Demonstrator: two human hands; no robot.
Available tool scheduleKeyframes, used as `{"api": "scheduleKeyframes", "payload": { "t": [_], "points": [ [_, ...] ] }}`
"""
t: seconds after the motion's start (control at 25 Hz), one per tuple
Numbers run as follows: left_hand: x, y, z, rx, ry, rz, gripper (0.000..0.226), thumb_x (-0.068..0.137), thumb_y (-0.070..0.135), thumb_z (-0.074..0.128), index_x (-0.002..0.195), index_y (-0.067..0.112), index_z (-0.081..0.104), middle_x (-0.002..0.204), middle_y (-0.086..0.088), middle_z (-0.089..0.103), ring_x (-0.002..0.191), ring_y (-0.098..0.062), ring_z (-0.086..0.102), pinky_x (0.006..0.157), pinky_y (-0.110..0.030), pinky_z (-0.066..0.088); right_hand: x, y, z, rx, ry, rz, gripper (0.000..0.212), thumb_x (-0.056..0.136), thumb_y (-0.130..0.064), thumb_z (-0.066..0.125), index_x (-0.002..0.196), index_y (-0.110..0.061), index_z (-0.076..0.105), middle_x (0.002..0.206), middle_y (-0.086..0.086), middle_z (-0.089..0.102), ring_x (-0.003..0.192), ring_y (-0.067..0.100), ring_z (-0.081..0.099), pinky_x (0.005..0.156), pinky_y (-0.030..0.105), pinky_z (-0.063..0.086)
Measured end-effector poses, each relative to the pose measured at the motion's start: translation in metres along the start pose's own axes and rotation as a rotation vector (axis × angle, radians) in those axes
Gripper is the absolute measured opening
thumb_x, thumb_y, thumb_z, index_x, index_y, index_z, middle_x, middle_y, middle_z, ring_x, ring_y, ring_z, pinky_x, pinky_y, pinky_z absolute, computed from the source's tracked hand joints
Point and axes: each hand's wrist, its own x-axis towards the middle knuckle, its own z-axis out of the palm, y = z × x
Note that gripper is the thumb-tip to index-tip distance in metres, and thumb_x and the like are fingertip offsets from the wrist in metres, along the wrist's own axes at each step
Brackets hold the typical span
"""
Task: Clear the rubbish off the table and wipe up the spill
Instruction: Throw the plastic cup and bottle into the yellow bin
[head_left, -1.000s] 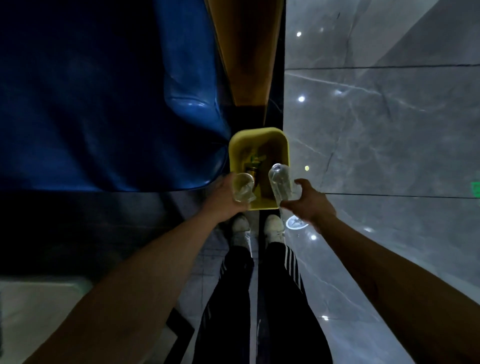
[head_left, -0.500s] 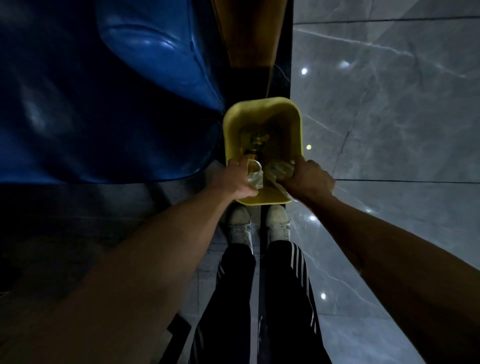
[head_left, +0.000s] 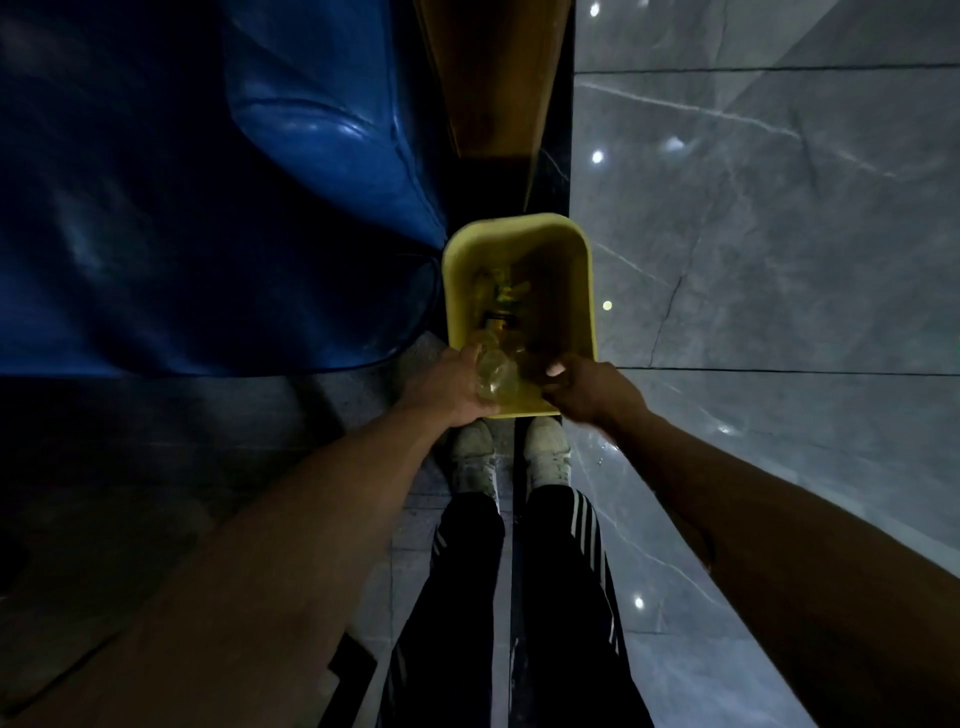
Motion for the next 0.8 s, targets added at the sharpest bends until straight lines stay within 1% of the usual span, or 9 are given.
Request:
{"api": "scheduleKeyframes", "payload": {
  "t": [0.12,0.2,0.28,0.4,0.48,0.56,0.68,0.72,0.8],
  "points": [
    [-0.031,-0.002,-0.014,-0.006,0.033,0.03,0.081,0.079,0.046,0.07,0.145,0.018,0.032,0.145,-0.012,0.044,0.129,-0.031,0.048,0.1,-0.044,0.046,-0.026,-0.008,-0.016,-0.008,-0.018,0.01,0.042,0.09,-0.033,0.055,0.129,-0.016,0.054,0.131,0.016,0.059,0.118,0.033,0.056,0.1,0.046,0.047],
    [-0.06,-0.001,-0.024,-0.05,0.033,0.055,0.062,0.081,0.041,0.068,0.134,0.018,0.046,0.134,-0.011,0.055,0.12,-0.029,0.054,0.094,-0.041,0.048,-0.054,-0.017,-0.026,-0.014,-0.006,0.011,0.041,0.091,-0.033,0.053,0.128,-0.015,0.054,0.13,0.017,0.059,0.117,0.034,0.056,0.099,0.045,0.047],
    [-0.092,0.001,-0.037,-0.058,0.0,0.076,0.047,0.083,0.039,0.065,0.125,0.019,0.055,0.124,-0.01,0.063,0.111,-0.027,0.059,0.088,-0.036,0.049,-0.087,-0.027,-0.037,-0.035,0.002,-0.005,0.041,0.091,-0.034,0.053,0.128,-0.015,0.053,0.129,0.018,0.06,0.116,0.036,0.057,0.098,0.045,0.048],
    [-0.143,0.006,-0.063,-0.08,-0.004,0.093,0.046,0.085,0.04,0.063,0.124,0.017,0.057,0.125,-0.011,0.063,0.114,-0.028,0.059,0.088,-0.034,0.046,-0.141,-0.043,-0.053,-0.052,-0.002,-0.021,0.043,0.092,-0.037,0.053,0.13,-0.017,0.05,0.128,0.018,0.06,0.114,0.035,0.058,0.097,0.045,0.048],
    [-0.176,0.009,-0.079,-0.095,0.025,0.106,0.045,0.085,0.042,0.062,0.122,0.018,0.059,0.126,-0.011,0.063,0.114,-0.027,0.058,0.091,-0.036,0.047,-0.175,-0.052,-0.061,-0.084,-0.002,-0.018,0.043,0.092,-0.038,0.053,0.13,-0.02,0.05,0.13,0.016,0.059,0.116,0.033,0.057,0.097,0.043,0.048],
    [-0.209,0.012,-0.094,-0.122,0.054,0.118,0.042,0.084,0.044,0.06,0.116,0.017,0.062,0.121,-0.01,0.065,0.11,-0.026,0.059,0.092,-0.039,0.05,-0.21,-0.064,-0.07,-0.124,-0.005,-0.024,0.043,0.092,-0.037,0.053,0.131,-0.021,0.049,0.132,0.014,0.058,0.117,0.031,0.057,0.098,0.042,0.048],
    [-0.252,0.011,-0.107,-0.17,0.077,0.111,0.044,0.086,0.047,0.057,0.115,0.015,0.061,0.12,-0.009,0.063,0.109,-0.025,0.059,0.095,-0.043,0.05,-0.254,-0.083,-0.079,-0.202,-0.002,-0.058,0.042,0.091,-0.038,0.053,0.13,-0.022,0.05,0.128,0.013,0.06,0.113,0.03,0.059,0.095,0.04,0.05],
    [-0.268,0.009,-0.11,-0.205,0.096,0.108,0.043,0.086,0.046,0.057,0.115,0.015,0.061,0.12,-0.009,0.063,0.11,-0.025,0.059,0.095,-0.042,0.05,-0.269,-0.092,-0.083,-0.228,0.01,-0.069,0.041,0.09,-0.038,0.053,0.128,-0.022,0.051,0.126,0.013,0.061,0.111,0.03,0.06,0.094,0.04,0.051],
    [-0.295,0.006,-0.111,-0.304,0.126,0.098,0.04,0.087,0.044,0.06,0.112,0.012,0.063,0.119,-0.01,0.065,0.109,-0.024,0.06,0.092,-0.036,0.049,-0.295,-0.107,-0.09,-0.281,0.023,-0.106,0.037,0.09,-0.037,0.052,0.124,-0.021,0.054,0.122,0.013,0.063,0.107,0.03,0.062,0.09,0.039,0.052]
  ]
}}
